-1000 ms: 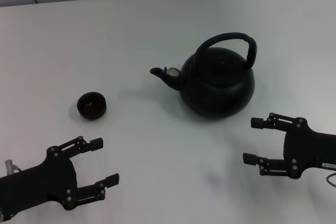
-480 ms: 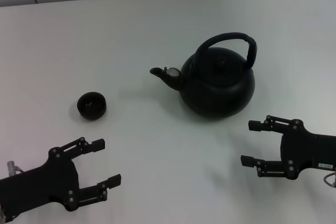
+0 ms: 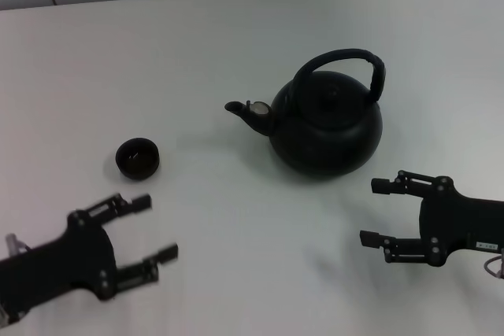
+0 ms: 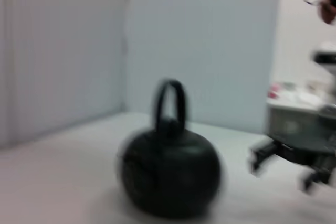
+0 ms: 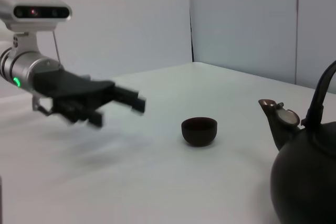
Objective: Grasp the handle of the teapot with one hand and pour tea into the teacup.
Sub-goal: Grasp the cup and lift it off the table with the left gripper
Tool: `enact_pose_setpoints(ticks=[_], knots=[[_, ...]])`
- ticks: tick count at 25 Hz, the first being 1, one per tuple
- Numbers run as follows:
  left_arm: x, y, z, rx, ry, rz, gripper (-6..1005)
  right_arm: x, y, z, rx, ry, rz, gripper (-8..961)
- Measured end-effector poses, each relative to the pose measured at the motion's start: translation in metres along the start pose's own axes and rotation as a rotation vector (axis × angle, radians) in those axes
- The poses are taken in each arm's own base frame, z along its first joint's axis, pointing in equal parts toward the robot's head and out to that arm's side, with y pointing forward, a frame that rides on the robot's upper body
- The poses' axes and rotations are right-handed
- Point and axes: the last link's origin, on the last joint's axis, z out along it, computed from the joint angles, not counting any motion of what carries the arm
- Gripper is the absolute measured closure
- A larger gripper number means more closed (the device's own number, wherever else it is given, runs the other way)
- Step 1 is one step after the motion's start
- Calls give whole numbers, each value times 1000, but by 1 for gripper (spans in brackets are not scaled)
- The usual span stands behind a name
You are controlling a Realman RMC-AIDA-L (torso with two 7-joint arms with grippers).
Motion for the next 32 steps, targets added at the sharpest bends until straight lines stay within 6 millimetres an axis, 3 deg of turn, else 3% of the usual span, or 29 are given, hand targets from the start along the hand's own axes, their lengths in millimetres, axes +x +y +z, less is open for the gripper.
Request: enact_pose_setpoints(ticks=[9, 21, 29, 32], knots=[[14, -35, -12, 372, 195, 64, 197, -2, -3, 0, 5, 0, -2, 148], [13, -36, -11, 372, 184, 77, 201, -5, -5, 2, 3, -3, -9, 148], [-3, -38, -5, 366, 57, 88, 203, -5, -6, 3, 5, -5, -7, 148], [-20, -38, -4, 365, -62, 90, 204, -5, -6, 2, 7, -6, -6, 148]])
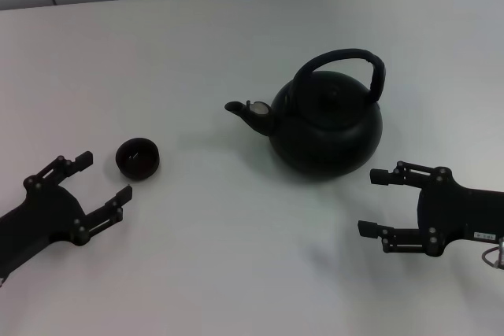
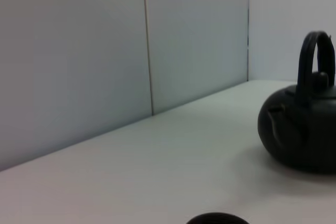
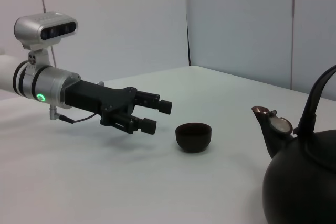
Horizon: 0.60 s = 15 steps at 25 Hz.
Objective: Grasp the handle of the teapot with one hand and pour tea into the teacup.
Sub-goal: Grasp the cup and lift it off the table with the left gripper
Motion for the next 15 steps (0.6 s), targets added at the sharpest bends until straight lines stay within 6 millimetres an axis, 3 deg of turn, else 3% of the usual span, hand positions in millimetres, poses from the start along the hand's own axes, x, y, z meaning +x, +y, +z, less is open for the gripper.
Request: enact_pose_setpoints(ticks=[11, 15], knots=[[-1, -3, 4, 5, -23, 8, 208, 0, 0, 0, 1, 1, 1, 148], [1, -5, 17, 0, -36, 9, 209, 0, 0, 0, 2, 1, 1, 148]])
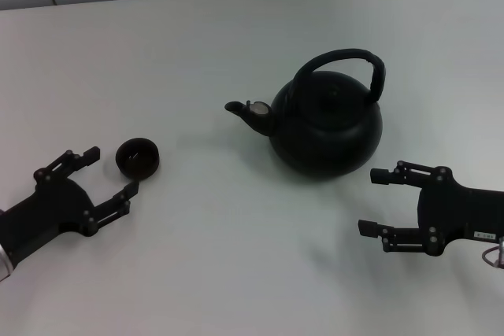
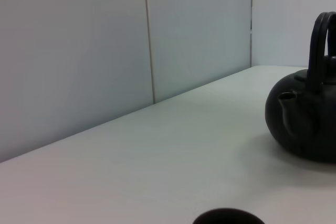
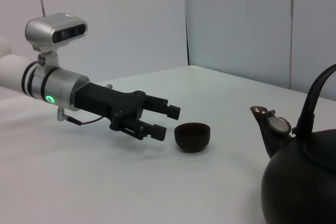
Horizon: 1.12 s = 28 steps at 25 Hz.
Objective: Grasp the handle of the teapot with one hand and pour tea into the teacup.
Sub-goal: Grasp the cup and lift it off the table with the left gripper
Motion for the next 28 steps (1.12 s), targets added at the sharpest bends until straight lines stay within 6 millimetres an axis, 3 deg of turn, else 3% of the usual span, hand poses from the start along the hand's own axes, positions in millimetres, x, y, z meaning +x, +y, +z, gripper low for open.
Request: enact_pose_setpoints(ticks=[16, 28], knots=[[7, -3, 32, -19, -50, 16, 214, -2, -1, -1, -1, -5, -4, 148], [8, -5, 38, -13, -65, 15, 218, -4, -2, 0, -4, -9, -10, 149]])
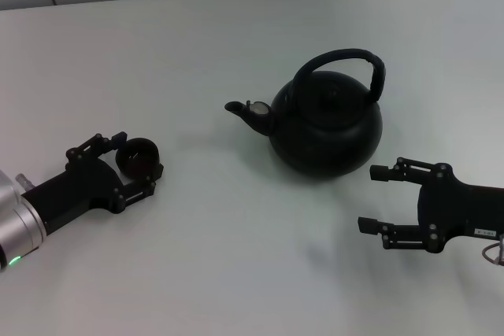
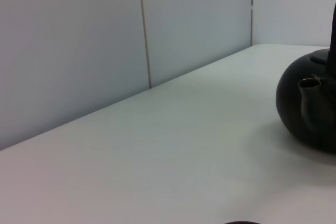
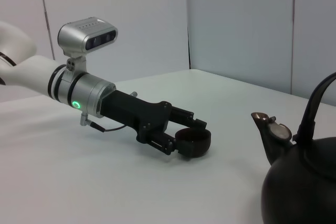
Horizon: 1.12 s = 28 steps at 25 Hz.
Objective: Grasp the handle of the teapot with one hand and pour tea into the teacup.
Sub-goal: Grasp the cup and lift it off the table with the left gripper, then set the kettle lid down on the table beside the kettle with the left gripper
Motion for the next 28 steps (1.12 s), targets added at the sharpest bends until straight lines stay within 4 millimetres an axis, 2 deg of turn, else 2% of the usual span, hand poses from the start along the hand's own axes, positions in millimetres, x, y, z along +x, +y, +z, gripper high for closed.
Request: enact_pose_setpoints(ticks=[6, 12, 18, 28], knots=[[1, -1, 0, 4, 2, -6, 220, -1, -1, 1, -2, -1, -1, 149], [1, 0, 0, 1, 6, -7, 301, -1, -1, 1, -2, -1, 4, 149], [13, 6, 2, -51, 76, -7, 314, 0, 0, 0, -1, 0, 8, 149], [37, 28, 27, -222, 125, 19, 314, 0, -1, 0, 2, 1, 7, 149]])
